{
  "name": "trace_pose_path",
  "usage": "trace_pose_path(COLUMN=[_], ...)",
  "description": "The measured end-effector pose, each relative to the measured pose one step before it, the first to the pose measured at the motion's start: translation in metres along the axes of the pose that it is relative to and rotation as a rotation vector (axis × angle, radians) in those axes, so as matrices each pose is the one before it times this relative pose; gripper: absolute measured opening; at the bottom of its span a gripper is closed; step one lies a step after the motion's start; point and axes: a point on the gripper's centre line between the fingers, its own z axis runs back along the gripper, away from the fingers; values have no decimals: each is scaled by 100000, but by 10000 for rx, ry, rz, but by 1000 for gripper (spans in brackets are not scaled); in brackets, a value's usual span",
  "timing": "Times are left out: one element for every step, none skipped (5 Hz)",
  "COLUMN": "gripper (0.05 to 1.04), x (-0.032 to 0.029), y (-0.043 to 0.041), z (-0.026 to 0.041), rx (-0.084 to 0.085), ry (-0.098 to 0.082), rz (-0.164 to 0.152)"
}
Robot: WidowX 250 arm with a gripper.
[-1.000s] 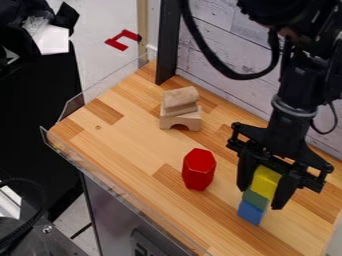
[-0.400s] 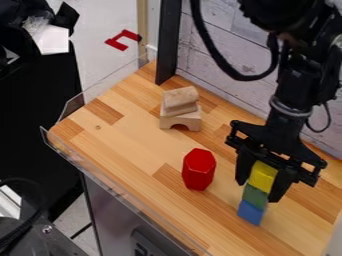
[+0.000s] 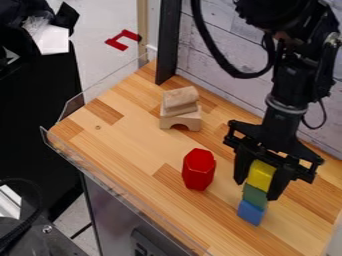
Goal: Put the yellow cube on top of the green cube
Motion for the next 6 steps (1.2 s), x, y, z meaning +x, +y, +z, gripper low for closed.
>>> trace_pose_path(gripper=[933, 1005, 999, 999, 999, 999], x=[121, -110, -161, -1222, -1347, -786], y=[206, 33, -50, -91, -97, 897], z=[-479, 7, 131, 3155, 5066, 2898], rx=[-62, -7, -82, -394, -413, -243], ry=[115, 80, 22, -733, -1287, -672], rz=[2, -31, 119, 106, 32, 187])
